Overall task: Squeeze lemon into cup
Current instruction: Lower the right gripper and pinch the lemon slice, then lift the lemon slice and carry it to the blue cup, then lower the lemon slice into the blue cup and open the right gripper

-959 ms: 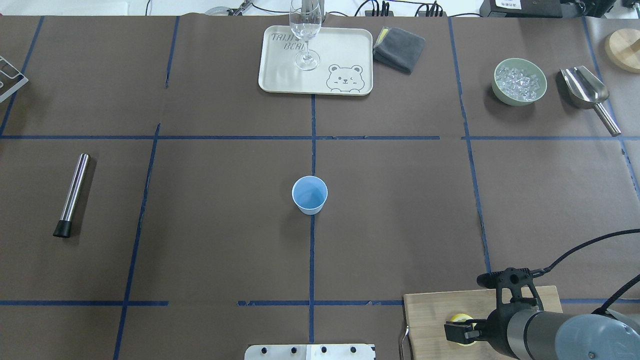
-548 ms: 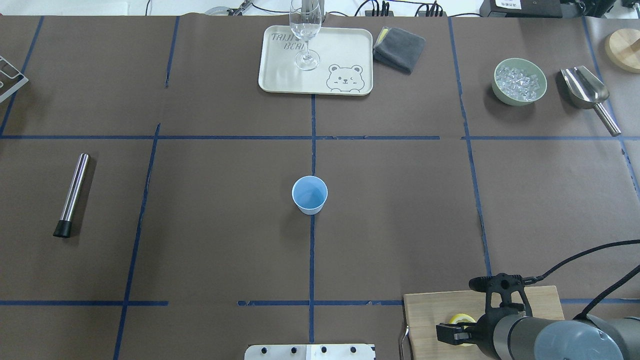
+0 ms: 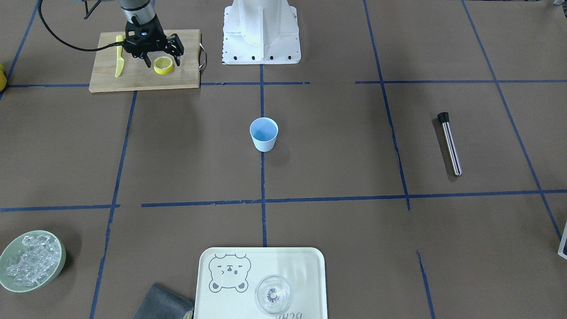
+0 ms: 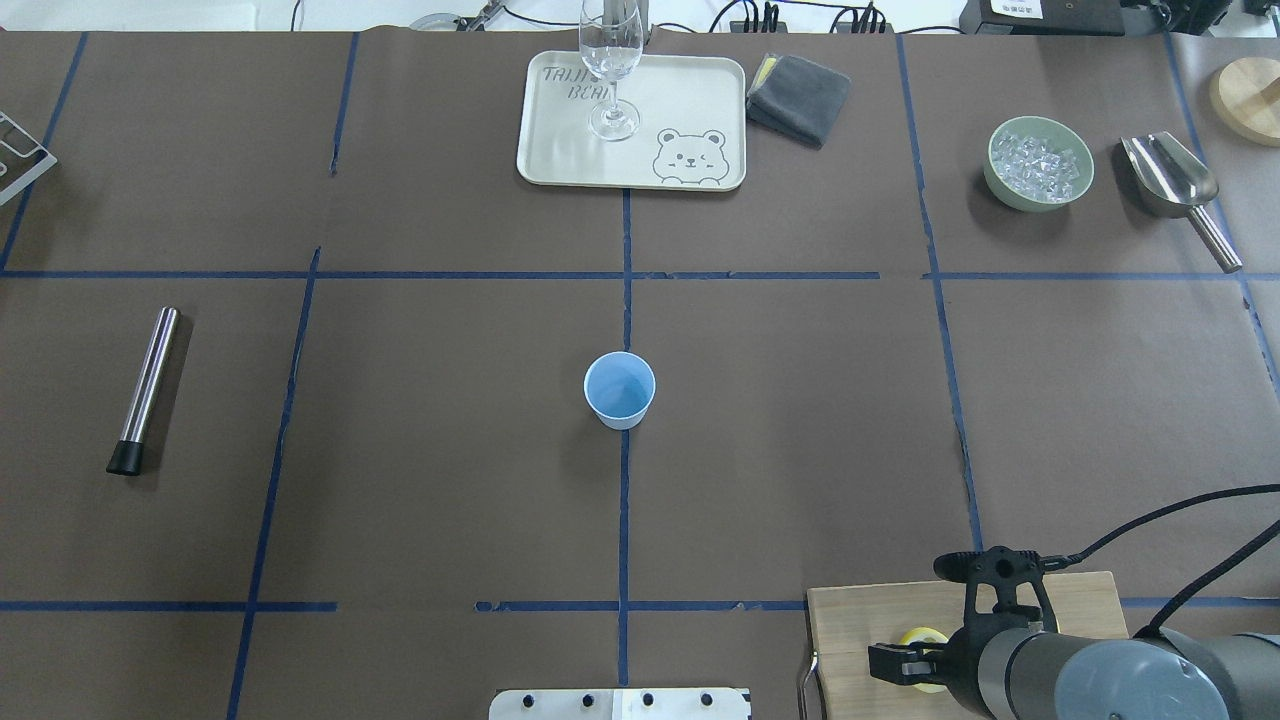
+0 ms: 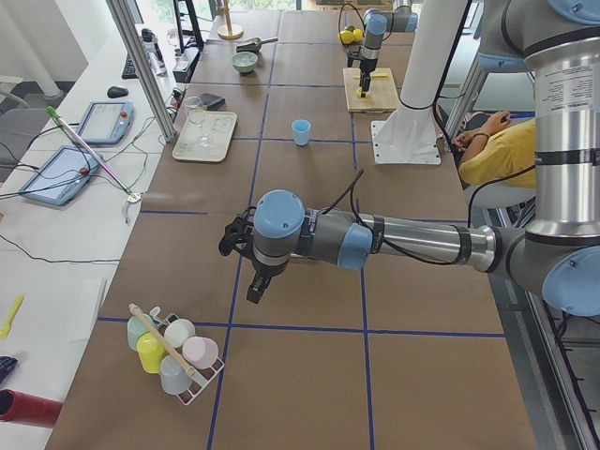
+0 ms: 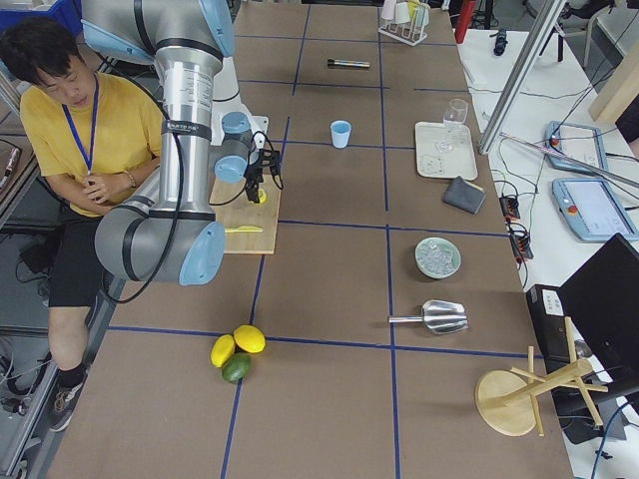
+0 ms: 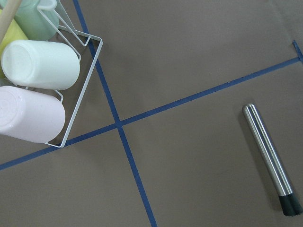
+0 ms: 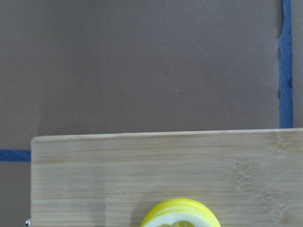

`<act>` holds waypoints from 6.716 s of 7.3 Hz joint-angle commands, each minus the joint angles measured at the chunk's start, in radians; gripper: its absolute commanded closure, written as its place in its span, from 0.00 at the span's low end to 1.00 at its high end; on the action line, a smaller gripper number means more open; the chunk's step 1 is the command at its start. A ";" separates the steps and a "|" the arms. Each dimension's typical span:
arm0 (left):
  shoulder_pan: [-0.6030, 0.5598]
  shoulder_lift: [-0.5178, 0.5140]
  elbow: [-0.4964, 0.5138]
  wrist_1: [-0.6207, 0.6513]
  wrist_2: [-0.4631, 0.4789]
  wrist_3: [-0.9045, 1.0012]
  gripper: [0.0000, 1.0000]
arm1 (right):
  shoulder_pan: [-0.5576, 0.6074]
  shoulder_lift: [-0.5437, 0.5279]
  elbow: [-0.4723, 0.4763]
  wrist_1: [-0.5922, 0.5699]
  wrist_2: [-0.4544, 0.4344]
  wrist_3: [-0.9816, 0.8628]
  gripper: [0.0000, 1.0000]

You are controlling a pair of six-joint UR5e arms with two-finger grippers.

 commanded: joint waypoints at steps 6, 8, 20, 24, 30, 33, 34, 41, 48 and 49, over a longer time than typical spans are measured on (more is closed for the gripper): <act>-0.002 0.000 -0.006 0.000 -0.002 -0.002 0.00 | 0.004 -0.007 -0.002 0.000 0.000 0.000 0.22; -0.003 0.000 -0.006 0.000 -0.002 -0.002 0.00 | 0.004 -0.007 -0.001 0.000 0.000 0.000 0.22; -0.008 0.000 -0.009 0.003 -0.012 -0.002 0.00 | 0.015 -0.024 0.031 0.000 0.003 0.000 0.40; -0.008 0.000 -0.009 0.003 -0.014 -0.002 0.00 | 0.026 -0.045 0.064 -0.002 0.008 0.000 0.40; -0.008 0.003 -0.007 0.005 -0.028 -0.002 0.00 | 0.127 0.097 0.076 -0.003 0.021 0.000 0.39; -0.009 0.003 -0.006 0.005 -0.028 -0.002 0.00 | 0.284 0.310 0.017 -0.086 0.113 0.000 0.39; -0.009 0.003 -0.007 0.005 -0.028 -0.002 0.00 | 0.328 0.418 -0.048 -0.138 0.133 0.002 0.39; -0.012 0.032 -0.036 0.005 -0.028 -0.002 0.00 | 0.440 0.862 -0.477 -0.132 0.147 0.092 0.39; -0.011 0.032 -0.036 0.005 -0.028 -0.002 0.00 | 0.417 0.854 -0.490 -0.132 0.149 0.094 0.26; -0.011 0.032 -0.036 0.005 -0.028 -0.002 0.00 | 0.417 0.852 -0.490 -0.132 0.149 0.092 0.24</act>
